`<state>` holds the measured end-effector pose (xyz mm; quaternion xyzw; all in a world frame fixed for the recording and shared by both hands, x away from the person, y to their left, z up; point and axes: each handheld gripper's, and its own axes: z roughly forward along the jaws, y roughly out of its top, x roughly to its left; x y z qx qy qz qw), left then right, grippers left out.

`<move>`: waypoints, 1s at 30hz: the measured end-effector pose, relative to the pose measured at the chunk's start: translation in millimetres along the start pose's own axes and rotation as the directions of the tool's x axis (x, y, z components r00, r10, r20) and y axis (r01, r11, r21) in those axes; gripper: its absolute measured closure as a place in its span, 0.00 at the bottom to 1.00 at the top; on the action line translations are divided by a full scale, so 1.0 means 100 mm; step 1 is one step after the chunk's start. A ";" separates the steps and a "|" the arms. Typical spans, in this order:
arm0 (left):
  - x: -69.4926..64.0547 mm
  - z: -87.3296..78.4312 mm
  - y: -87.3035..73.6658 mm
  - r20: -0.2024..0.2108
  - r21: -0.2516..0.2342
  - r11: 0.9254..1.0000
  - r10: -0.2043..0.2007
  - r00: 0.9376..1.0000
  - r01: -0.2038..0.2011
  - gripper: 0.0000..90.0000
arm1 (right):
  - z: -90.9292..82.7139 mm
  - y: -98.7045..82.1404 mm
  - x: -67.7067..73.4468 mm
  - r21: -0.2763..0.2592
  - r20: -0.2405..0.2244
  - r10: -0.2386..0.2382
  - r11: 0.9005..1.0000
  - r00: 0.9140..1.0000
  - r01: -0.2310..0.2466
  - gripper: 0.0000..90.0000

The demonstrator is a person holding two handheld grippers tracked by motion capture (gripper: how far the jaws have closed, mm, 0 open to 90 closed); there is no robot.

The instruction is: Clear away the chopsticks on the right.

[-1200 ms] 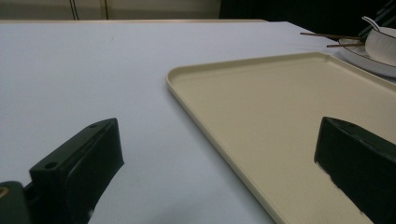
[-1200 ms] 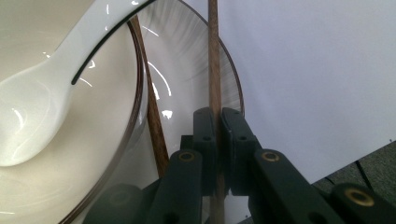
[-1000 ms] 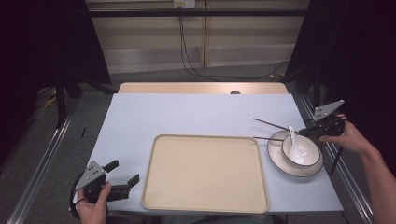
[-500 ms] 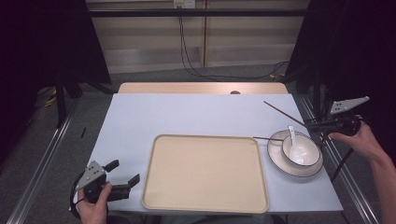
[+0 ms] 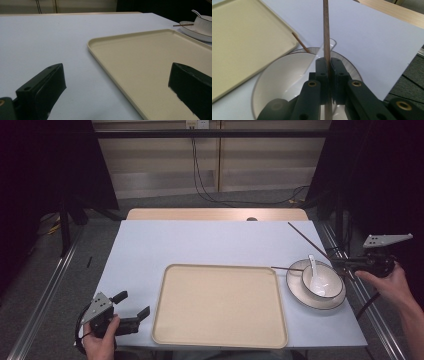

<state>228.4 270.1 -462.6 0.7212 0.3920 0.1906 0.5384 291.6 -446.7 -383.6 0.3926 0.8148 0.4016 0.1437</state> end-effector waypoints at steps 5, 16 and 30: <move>-0.01 0.00 0.00 0.004 -0.004 1.000 -0.001 1.000 0.001 0.01 | -0.06 0.00 0.24 -0.010 0.009 0.036 0.999 0.999 -0.036 0.95; -0.01 -0.01 0.00 0.009 -0.005 1.000 0.006 1.000 -0.006 0.01 | -0.02 -0.13 0.77 -0.051 0.049 0.139 0.989 0.989 -0.137 0.95; 0.00 -0.02 0.00 0.004 -0.005 1.000 0.003 1.000 -0.003 0.01 | 0.27 -0.07 1.28 -0.041 0.005 0.213 0.976 0.977 -0.213 0.95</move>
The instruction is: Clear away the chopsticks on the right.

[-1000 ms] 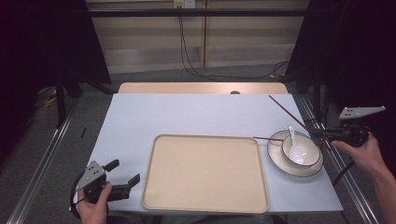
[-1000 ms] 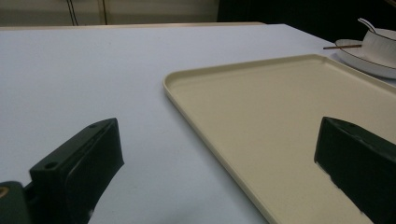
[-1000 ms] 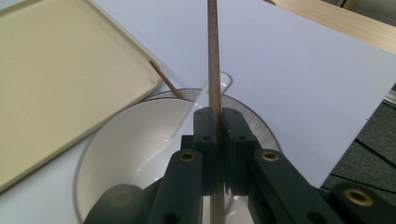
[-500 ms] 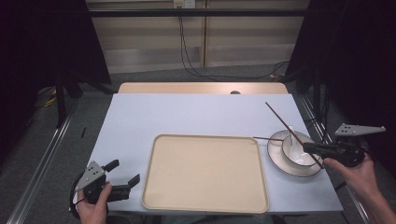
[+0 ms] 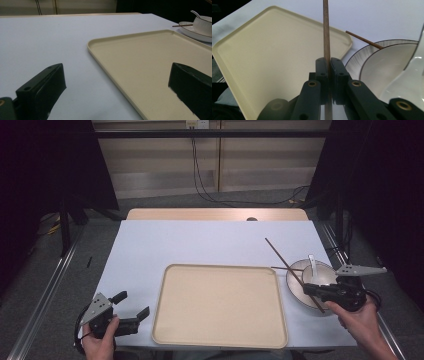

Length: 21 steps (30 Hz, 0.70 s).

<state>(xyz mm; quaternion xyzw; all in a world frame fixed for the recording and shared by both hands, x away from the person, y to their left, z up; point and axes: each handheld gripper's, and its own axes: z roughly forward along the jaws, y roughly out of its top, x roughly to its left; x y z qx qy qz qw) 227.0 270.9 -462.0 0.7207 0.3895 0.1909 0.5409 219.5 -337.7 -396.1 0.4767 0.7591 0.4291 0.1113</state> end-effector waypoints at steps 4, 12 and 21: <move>0.00 0.00 0.00 0.004 0.000 1.000 0.000 1.000 0.000 0.01 | 0.12 -0.02 0.16 0.030 -0.012 -0.002 1.000 1.000 0.002 0.95; 0.01 0.01 0.00 -0.004 0.006 1.000 0.002 1.000 -0.002 0.01 | 0.42 -0.03 0.42 0.079 -0.018 0.039 0.996 0.999 -0.038 0.95; 0.01 0.01 -0.01 -0.006 0.010 1.000 -0.002 1.000 0.002 0.01 | 0.71 -0.09 0.51 0.110 0.012 0.054 0.992 0.998 -0.055 0.95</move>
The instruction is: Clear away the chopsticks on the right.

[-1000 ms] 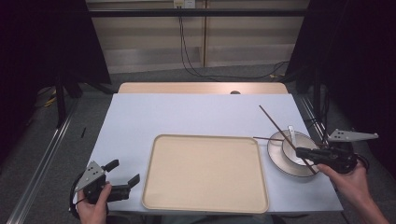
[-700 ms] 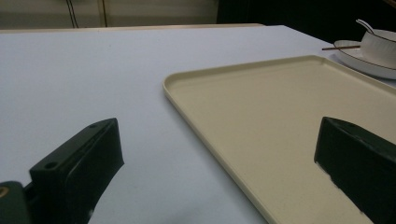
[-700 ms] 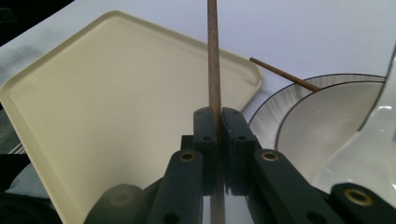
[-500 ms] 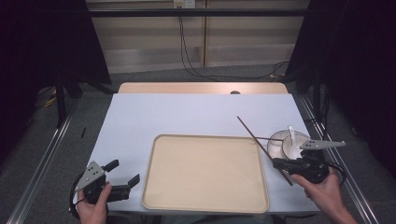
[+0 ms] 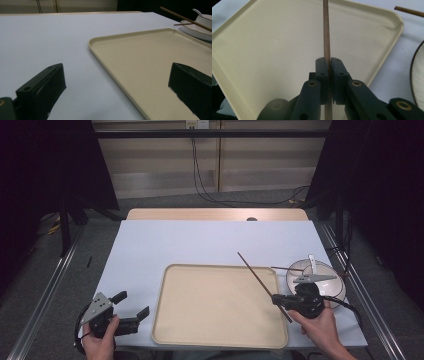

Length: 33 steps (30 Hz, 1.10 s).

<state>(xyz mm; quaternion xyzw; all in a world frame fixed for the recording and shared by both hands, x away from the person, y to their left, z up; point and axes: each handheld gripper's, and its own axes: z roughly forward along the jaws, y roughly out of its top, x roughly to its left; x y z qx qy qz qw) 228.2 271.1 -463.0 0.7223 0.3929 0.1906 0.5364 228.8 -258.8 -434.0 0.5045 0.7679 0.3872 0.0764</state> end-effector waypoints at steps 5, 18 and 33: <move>0.00 0.00 0.00 0.003 -0.004 1.000 0.003 1.000 -0.003 0.01 | 0.13 -0.03 0.03 0.024 0.003 0.008 1.000 1.000 -0.008 0.95; -0.01 0.00 0.00 -0.001 0.002 1.000 0.002 1.000 -0.001 0.01 | 0.34 -0.12 0.08 0.104 0.015 0.001 0.995 1.000 -0.002 0.95; 0.00 0.00 0.00 -0.002 0.005 1.000 -0.001 1.000 0.001 0.01 | 0.36 -0.17 0.13 0.131 0.021 -0.008 0.991 1.000 0.006 0.91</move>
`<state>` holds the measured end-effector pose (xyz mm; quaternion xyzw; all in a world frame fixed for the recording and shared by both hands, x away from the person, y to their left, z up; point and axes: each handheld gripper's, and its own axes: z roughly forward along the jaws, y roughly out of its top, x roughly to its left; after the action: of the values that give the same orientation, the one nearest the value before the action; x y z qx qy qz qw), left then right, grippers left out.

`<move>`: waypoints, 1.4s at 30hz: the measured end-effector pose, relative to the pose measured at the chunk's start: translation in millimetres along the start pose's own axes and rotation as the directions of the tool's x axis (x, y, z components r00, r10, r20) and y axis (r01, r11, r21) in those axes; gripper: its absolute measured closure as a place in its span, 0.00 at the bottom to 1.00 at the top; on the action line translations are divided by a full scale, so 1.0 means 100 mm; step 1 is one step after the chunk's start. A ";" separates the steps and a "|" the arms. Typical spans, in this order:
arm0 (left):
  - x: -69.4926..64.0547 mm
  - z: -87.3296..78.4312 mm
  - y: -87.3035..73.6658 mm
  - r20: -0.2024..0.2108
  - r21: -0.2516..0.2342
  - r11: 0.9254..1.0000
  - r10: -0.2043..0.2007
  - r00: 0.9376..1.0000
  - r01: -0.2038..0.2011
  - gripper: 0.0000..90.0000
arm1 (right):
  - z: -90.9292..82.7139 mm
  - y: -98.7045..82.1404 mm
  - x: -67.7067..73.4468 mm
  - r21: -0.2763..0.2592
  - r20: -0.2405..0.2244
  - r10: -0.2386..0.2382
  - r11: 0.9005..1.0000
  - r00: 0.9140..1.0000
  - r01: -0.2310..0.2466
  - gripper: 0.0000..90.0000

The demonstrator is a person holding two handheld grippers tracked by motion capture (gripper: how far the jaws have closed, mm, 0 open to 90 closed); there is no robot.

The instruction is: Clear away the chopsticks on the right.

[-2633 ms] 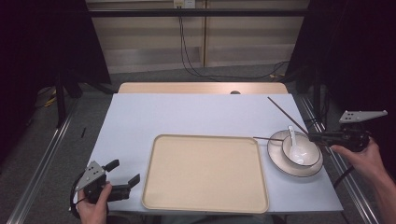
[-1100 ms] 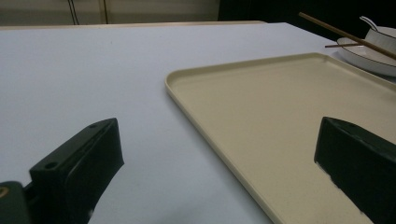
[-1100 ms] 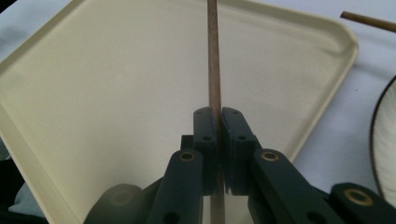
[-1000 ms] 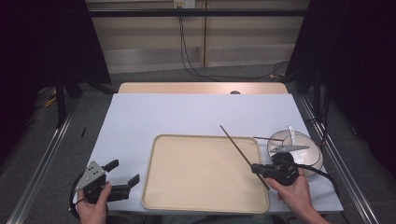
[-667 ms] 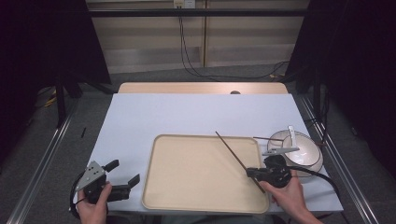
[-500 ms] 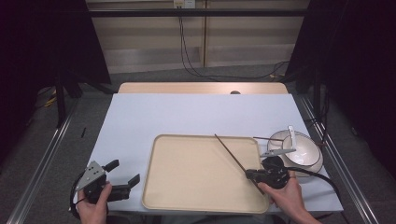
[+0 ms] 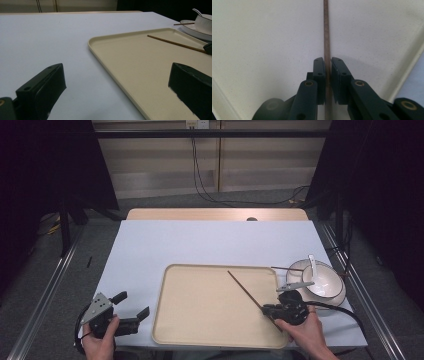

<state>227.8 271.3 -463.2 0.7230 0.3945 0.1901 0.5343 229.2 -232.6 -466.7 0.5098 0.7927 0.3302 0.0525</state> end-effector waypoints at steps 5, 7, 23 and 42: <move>0.01 0.00 0.00 0.001 -0.002 1.000 0.000 1.000 0.000 0.01 | -0.01 0.00 -0.01 -0.009 -0.010 -0.008 1.000 1.000 0.008 0.78; 0.01 -0.01 0.00 0.008 -0.006 1.000 -0.002 1.000 0.002 0.01 | -0.01 0.00 -0.01 -0.012 -0.007 -0.015 1.000 1.000 0.015 0.76; 0.00 -0.01 0.00 0.011 -0.010 1.000 -0.007 1.000 0.007 0.01 | -0.51 0.00 -0.12 -0.239 -0.084 -0.189 0.957 0.978 0.164 0.32; 0.01 0.00 0.00 -0.005 0.000 1.000 -0.004 1.000 0.004 0.01 | -1.27 0.16 -0.87 -0.383 -0.110 -0.295 0.894 0.949 0.233 0.13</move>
<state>228.3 272.3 -463.6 0.7215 0.3975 0.1910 0.5337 229.7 -361.5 -381.1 0.3494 0.7807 0.5028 0.1251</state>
